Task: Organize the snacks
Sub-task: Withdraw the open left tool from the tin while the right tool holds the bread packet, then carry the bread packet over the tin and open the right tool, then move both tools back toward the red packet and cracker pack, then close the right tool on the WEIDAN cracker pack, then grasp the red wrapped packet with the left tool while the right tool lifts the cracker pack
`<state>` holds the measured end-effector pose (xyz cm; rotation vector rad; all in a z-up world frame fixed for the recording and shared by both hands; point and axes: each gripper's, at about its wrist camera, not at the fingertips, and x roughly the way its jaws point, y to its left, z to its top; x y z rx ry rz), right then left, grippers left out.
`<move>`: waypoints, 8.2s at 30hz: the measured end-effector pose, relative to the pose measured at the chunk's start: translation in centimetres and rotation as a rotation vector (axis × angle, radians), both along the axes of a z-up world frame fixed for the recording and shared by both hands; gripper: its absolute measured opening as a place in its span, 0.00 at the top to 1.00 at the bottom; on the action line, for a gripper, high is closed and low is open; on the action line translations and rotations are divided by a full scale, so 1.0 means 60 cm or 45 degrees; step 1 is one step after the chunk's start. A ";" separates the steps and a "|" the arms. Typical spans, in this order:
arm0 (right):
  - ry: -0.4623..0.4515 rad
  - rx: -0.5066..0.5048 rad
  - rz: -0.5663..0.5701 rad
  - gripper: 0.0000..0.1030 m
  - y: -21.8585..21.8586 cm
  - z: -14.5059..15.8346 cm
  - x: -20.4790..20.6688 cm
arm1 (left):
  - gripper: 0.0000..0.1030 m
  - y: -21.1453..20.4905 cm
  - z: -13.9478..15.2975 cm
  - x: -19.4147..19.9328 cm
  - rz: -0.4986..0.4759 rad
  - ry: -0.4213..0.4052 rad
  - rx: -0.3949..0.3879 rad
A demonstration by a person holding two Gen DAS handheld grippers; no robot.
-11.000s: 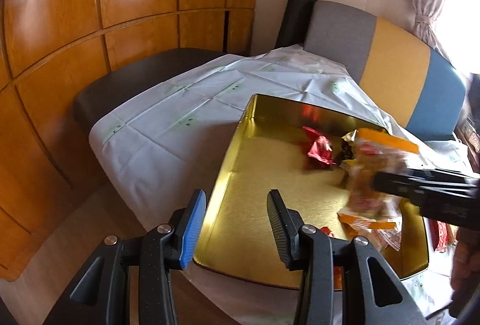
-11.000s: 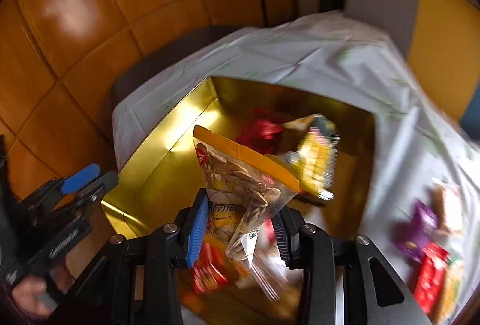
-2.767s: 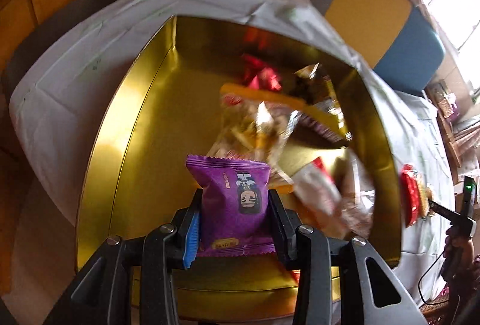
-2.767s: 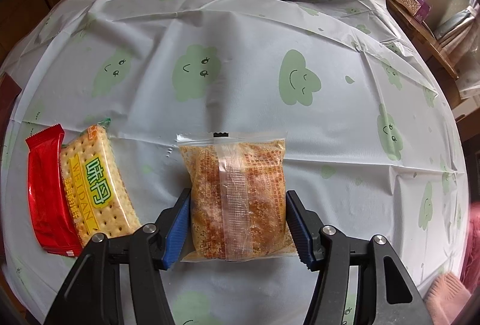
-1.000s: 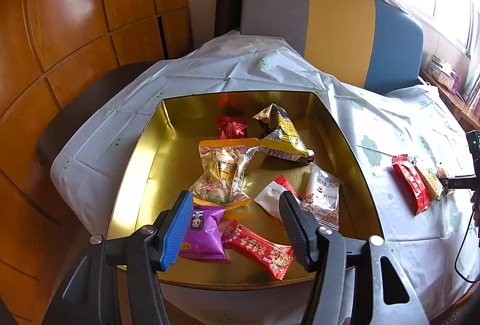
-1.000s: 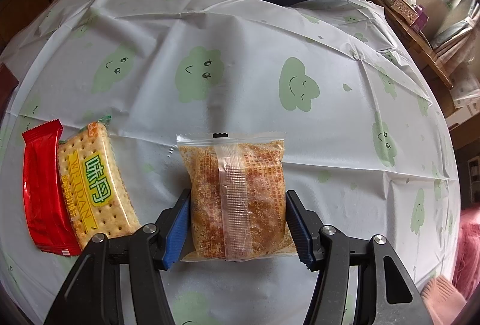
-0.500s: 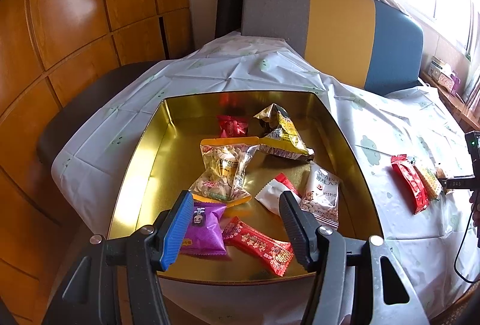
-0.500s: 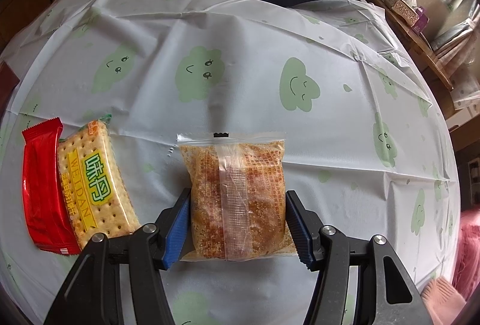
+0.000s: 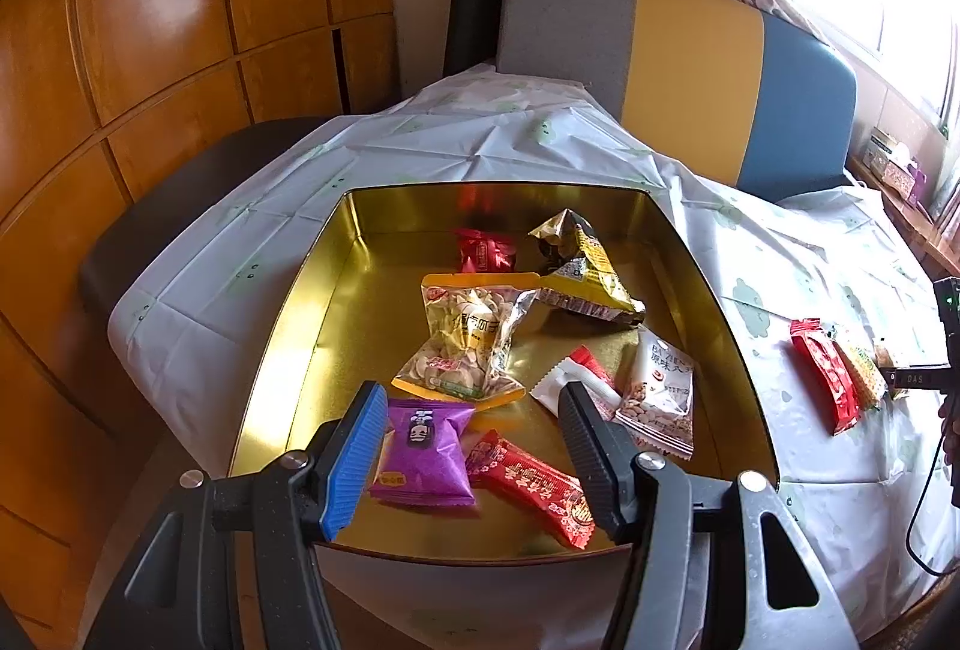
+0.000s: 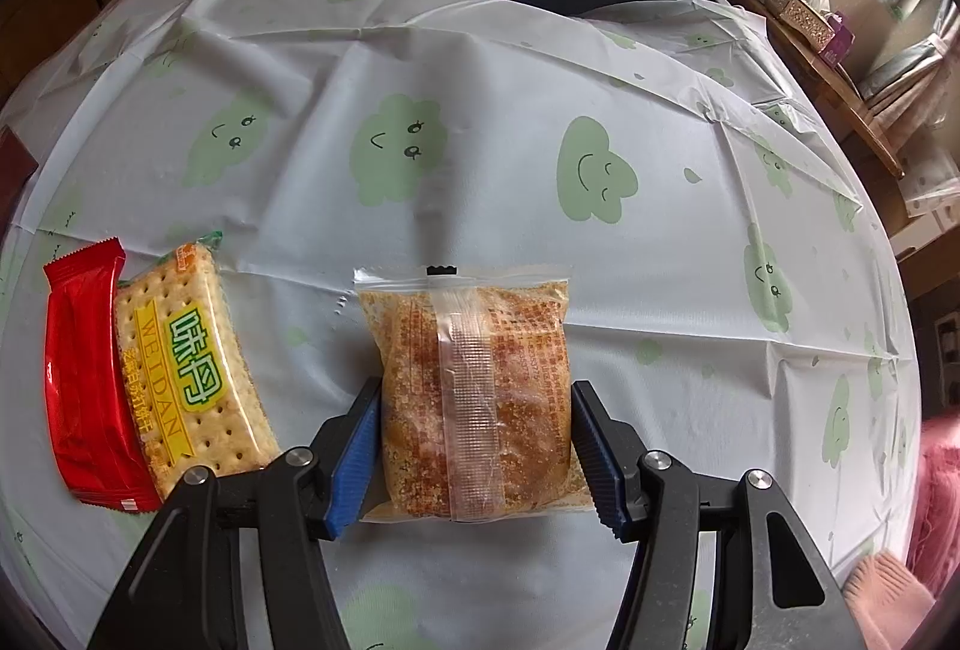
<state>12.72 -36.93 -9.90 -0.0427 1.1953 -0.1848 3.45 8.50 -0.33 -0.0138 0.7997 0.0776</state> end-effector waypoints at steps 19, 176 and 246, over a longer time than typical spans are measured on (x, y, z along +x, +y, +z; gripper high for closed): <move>-0.202 0.145 0.102 0.41 0.086 0.118 -0.013 | 0.41 0.034 0.010 -0.005 0.058 -0.040 -0.028; -0.148 0.426 0.161 0.23 0.067 0.060 -0.004 | 0.30 -0.356 -0.085 0.151 -0.467 0.314 -0.089; -0.012 0.195 0.143 0.51 0.059 -0.007 0.008 | 0.45 -0.425 -0.139 0.120 -0.678 0.241 0.033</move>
